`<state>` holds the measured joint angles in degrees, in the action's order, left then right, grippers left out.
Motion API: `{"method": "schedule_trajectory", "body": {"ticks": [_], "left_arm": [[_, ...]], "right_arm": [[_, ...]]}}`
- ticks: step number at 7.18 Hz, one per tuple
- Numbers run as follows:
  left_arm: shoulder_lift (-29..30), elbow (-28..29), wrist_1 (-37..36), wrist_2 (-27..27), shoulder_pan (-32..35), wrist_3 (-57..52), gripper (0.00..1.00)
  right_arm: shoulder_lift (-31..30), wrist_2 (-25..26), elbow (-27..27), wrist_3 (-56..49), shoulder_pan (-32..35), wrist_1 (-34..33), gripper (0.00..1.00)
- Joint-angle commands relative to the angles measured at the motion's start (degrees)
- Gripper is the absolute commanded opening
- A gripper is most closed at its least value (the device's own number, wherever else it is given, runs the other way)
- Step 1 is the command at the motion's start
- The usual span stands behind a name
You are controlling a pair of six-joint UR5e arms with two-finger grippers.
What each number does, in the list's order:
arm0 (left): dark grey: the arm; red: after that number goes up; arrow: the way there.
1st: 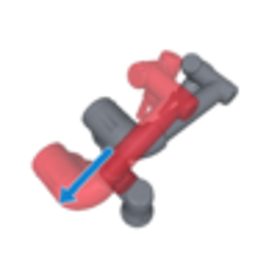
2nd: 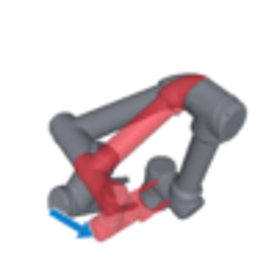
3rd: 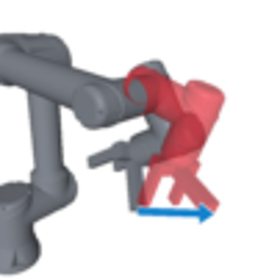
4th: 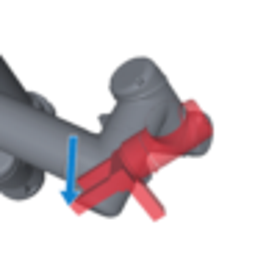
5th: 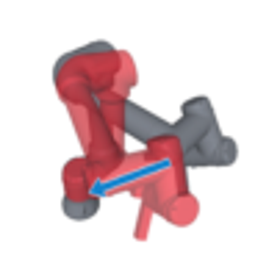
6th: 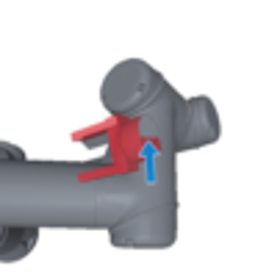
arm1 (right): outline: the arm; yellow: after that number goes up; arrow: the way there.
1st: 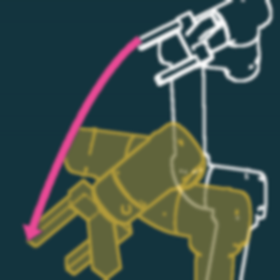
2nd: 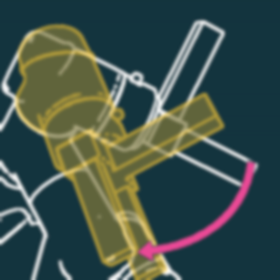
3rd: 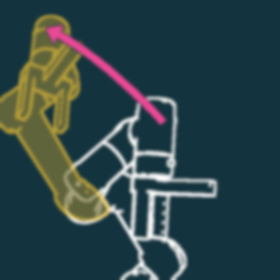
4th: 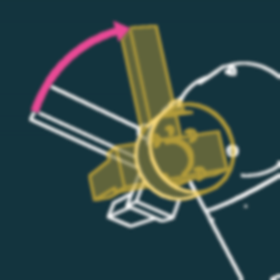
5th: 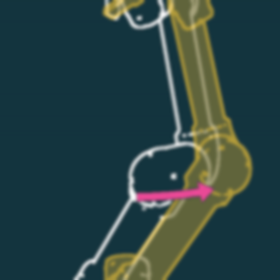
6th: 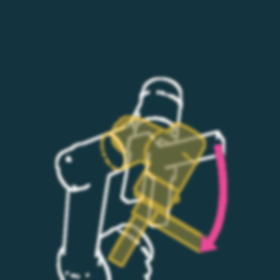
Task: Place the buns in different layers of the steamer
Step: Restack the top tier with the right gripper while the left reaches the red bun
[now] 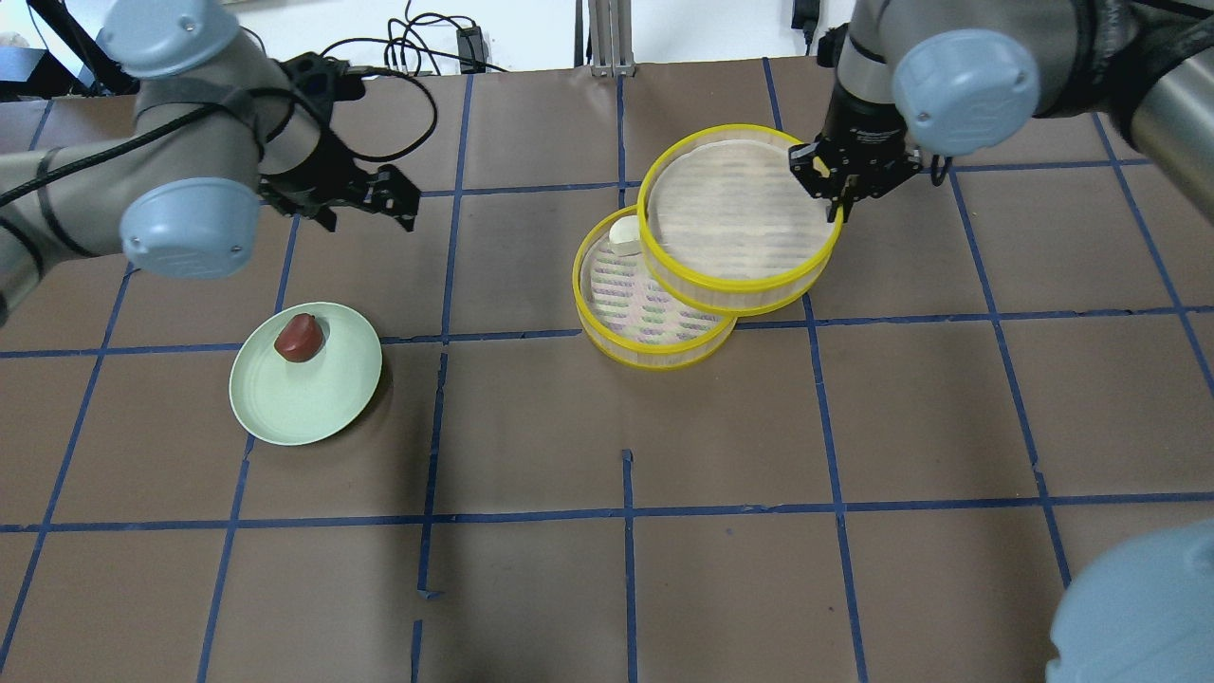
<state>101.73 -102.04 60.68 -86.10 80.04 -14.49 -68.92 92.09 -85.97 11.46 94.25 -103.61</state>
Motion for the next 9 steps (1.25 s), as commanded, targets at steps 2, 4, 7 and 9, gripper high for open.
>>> {"method": "schedule_trajectory", "body": {"ticks": [2, 4, 7, 9], "left_arm": [[2.6, -5.7, 0.1, -9.2, -6.7, -4.7, 1.0], [8.0, -5.4, -5.1, -9.2, -6.8, -4.5, 1.0], [8.9, -5.4, -5.3, -9.1, -6.8, -3.9, 0.9], [10.2, -7.1, -5.3, -9.0, -6.8, -3.1, 0.63]], "right_arm": [[3.9, -0.1, -0.2, 7.5, 5.2, -3.8, 0.16], [4.1, -0.1, -0.4, 7.1, 5.2, -3.8, 0.16], [3.6, 0.4, -1.1, 7.0, 5.2, -3.0, 0.16], [3.7, 0.5, -2.2, 6.8, 5.2, -3.8, 0.16]]}}
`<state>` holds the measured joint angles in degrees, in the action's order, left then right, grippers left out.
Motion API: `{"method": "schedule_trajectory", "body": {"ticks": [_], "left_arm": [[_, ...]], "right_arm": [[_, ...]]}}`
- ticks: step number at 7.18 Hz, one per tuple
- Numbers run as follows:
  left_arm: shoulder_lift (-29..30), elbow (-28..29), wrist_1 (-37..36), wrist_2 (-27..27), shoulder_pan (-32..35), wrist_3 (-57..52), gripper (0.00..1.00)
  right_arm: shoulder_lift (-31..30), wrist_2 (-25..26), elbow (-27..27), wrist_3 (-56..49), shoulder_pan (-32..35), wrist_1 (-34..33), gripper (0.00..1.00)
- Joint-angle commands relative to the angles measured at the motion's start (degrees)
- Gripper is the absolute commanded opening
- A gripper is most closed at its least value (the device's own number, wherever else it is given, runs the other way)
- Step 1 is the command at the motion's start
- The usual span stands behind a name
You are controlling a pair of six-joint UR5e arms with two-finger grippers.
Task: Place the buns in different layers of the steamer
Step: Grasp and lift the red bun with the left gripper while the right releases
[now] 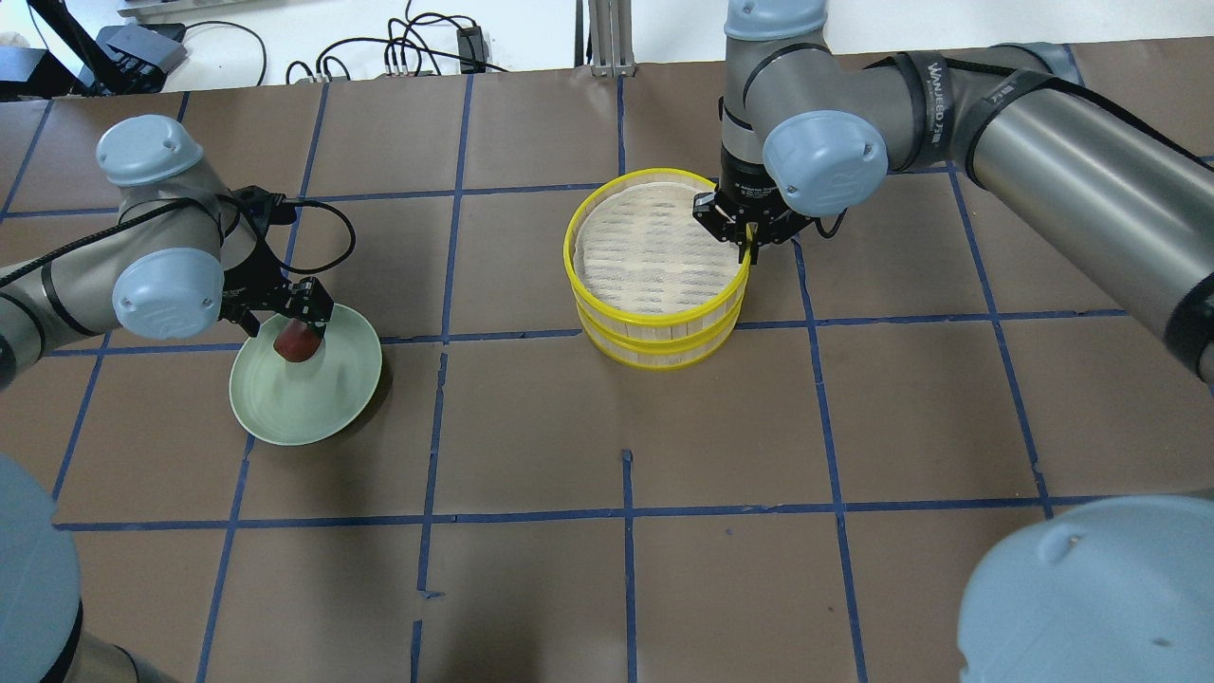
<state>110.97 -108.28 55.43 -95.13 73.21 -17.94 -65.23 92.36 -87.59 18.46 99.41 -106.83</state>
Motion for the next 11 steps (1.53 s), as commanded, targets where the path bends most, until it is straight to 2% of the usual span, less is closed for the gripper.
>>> {"method": "schedule_trajectory", "body": {"ticks": [1, 2, 3, 4, 5, 6, 7, 8, 9, 10, 11], "left_arm": [[1.9, -1.0, -0.6, -0.1, 0.0, 0.4, 0.53], [1.6, -0.8, -0.8, -0.1, 0.0, 0.5, 0.42], [0.2, 0.1, -0.8, -0.1, 0.1, 2.7, 0.23], [-3.0, 0.9, -0.5, -0.2, 1.0, 6.2, 0.21], [-7.5, 1.7, 1.6, 0.1, 3.4, 9.4, 0.21], [-11.8, 2.9, 6.3, 0.6, 7.3, 12.6, 0.2], [-14.0, 4.7, 8.3, 4.1, 11.8, 20.2, 0.2], [-13.9, 7.8, 8.1, 12.0, 16.0, 29.7, 0.2], [-12.8, 10.9, 7.4, 18.3, 19.6, 38.6, 0.2], [-11.0, 12.6, 5.8, 22.8, 22.3, 44.4, 0.2], [-8.0, 12.9, -0.6, 25.1, 26.7, 52.4, 0.21]], "right_arm": [[-0.1, -0.2, -0.5, 0.2, 0.0, -0.5, 0.17], [-0.2, -0.3, -0.6, 0.4, 0.0, -0.5, 0.24], [-0.2, -0.3, -0.6, 0.7, 0.0, -0.5, 0.42], [-0.4, 0.0, -0.6, 0.5, -0.1, -0.6, 0.83], [-0.4, -0.2, -0.1, 0.0, -0.2, -0.5, 1.0], [-1.8, -0.4, 1.2, -1.2, -1.6, -0.1, 1.0], [-5.0, -0.3, 2.5, -7.1, -3.2, 1.5, 1.0], [-8.7, -0.5, 3.4, -9.6, -5.9, 7.7, 1.0], [-11.6, -0.6, 4.1, -13.3, -8.0, 11.0, 1.0], [-14.5, -1.0, 5.6, -14.1, -8.4, 15.8, 1.0], [-16.0, -1.0, 6.0, -14.2, -8.4, 19.2, 1.0]]}}
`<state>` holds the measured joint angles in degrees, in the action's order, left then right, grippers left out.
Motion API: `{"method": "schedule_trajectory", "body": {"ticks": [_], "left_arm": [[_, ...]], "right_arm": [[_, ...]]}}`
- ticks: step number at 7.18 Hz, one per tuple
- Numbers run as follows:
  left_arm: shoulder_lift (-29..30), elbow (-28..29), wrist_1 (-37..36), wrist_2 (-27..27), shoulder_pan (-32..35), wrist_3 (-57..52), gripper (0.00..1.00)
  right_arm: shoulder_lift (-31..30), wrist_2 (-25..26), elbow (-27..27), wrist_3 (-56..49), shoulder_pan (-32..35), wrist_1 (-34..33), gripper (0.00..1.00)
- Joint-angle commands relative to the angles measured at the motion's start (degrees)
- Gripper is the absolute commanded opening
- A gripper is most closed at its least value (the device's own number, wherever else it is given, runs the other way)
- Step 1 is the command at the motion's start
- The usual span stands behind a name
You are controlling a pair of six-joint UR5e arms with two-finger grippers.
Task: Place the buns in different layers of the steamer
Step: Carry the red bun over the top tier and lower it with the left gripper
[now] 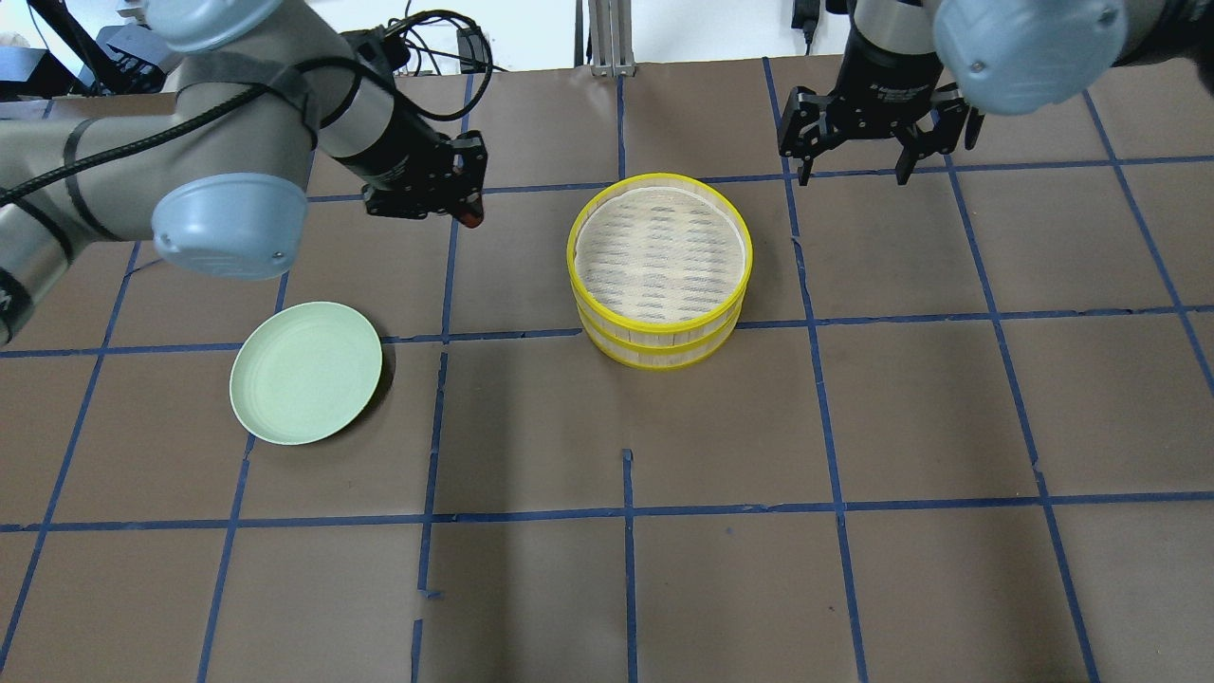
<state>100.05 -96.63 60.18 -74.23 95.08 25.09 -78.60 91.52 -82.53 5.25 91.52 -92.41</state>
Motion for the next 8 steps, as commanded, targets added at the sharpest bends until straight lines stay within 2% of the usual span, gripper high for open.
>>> {"method": "schedule_trajectory", "body": {"ticks": [1, 2, 3, 4, 5, 7, 8], "left_arm": [[8.3, 1.4, -16.2, 4.0, 10.1, 16.8, 0.22], [12.5, 1.8, -22.8, 3.8, 12.3, 19.4, 0.24], [13.8, 2.0, -23.5, 3.8, 12.4, 19.0, 0.51], [13.9, 1.9, -23.5, 3.3, 12.4, 18.0, 0.99], [12.9, 1.5, -23.1, 0.4, 12.4, 12.4, 1.0], [11.7, 1.9, -22.0, 0.2, 12.2, 8.6, 1.0], [9.0, 2.0, -15.2, 0.1, 10.2, -0.6, 1.0]], "right_arm": [[-3.4, -1.2, 0.5, -0.8, 0.2, 4.9, 1.0], [-3.4, -3.2, 0.0, -0.8, 0.1, 4.7, 1.0], [-3.5, -3.1, -0.4, -0.8, 0.1, 5.0, 1.0], [-3.6, -3.3, -0.9, -0.9, 0.0, 4.7, 1.0], [-3.6, -3.2, -1.0, -0.9, 0.1, 4.8, 1.0], [-3.7, -3.2, -1.0, -0.6, 0.1, 4.6, 1.0], [-3.7, -3.4, -0.9, -0.6, 0.1, 4.2, 1.0]]}}
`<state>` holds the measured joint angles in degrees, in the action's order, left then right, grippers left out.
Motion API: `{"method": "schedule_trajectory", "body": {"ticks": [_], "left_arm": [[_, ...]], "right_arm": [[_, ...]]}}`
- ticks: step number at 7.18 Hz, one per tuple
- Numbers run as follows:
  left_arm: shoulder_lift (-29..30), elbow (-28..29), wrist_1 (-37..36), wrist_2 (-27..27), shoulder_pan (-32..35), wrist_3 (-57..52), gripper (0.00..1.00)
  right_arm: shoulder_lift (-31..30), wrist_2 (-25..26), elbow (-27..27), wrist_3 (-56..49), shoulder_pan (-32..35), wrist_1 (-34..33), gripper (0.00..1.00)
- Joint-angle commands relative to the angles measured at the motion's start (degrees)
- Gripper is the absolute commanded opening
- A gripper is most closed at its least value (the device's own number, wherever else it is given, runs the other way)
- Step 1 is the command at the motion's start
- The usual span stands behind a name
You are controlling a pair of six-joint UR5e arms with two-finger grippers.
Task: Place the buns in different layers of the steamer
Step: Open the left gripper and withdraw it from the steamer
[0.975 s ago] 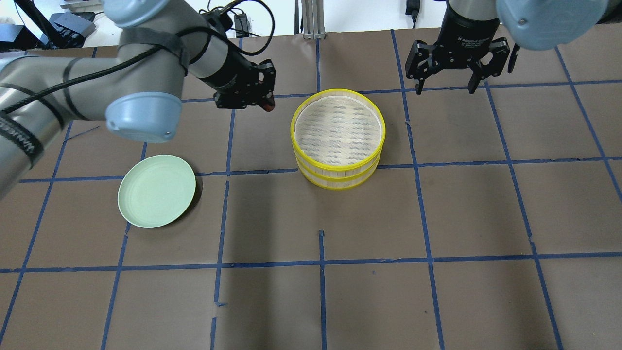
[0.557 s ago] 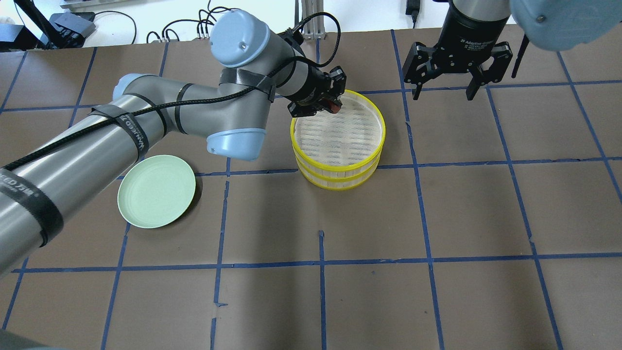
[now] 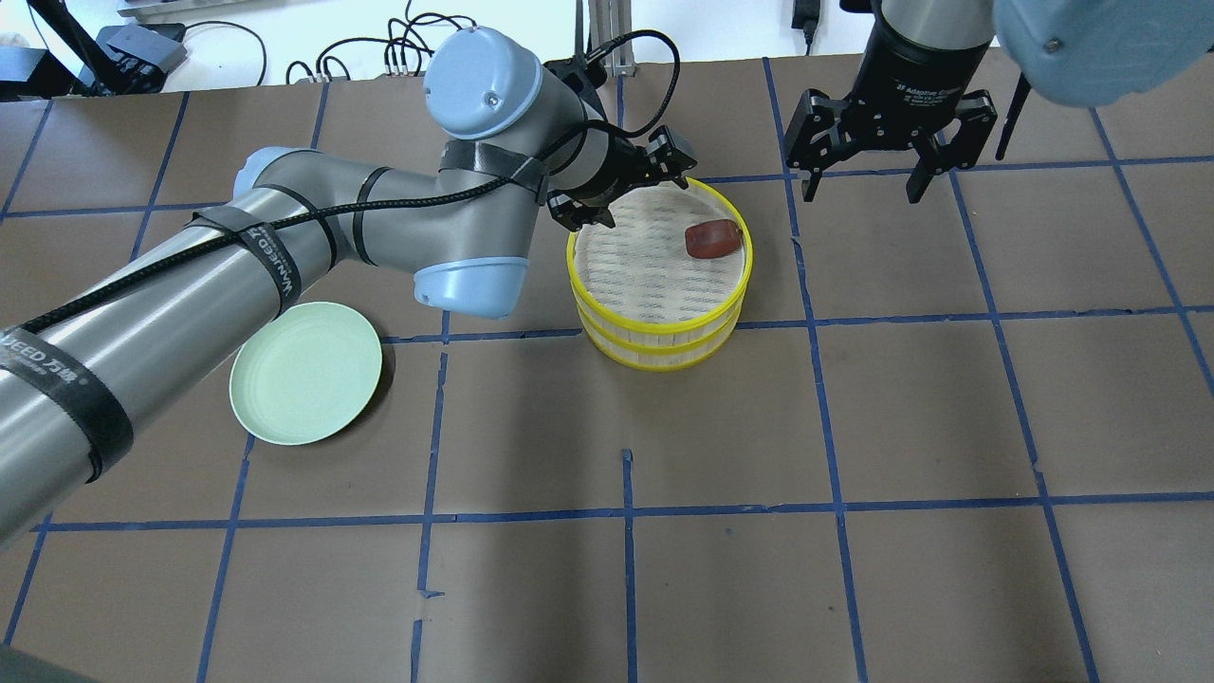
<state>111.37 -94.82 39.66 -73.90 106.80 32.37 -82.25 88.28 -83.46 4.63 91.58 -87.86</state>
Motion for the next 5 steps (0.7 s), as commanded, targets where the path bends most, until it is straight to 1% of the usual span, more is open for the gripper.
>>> {"method": "schedule_trajectory", "body": {"ticks": [1, 3, 4, 5], "left_arm": [[-6.8, 0.3, 15.1, -0.3, -6.3, -19.5, 1.0], [-17.8, 0.5, 34.7, -0.3, -18.1, -36.2, 1.0], [-22.0, 0.5, 41.7, -5.7, -21.0, -39.4, 1.0], [-24.8, 0.5, 45.6, -13.6, -20.9, -39.5, 1.0]], "right_arm": [[0.0, -0.3, 0.1, 0.3, 0.0, -0.4, 1.0], [-0.1, -0.2, 0.4, 0.4, 0.0, -0.4, 1.0], [-0.1, -0.3, 0.3, 0.4, 0.0, -0.4, 1.0], [-0.1, -0.3, 0.2, 0.5, 0.0, -0.3, 1.0]]}}
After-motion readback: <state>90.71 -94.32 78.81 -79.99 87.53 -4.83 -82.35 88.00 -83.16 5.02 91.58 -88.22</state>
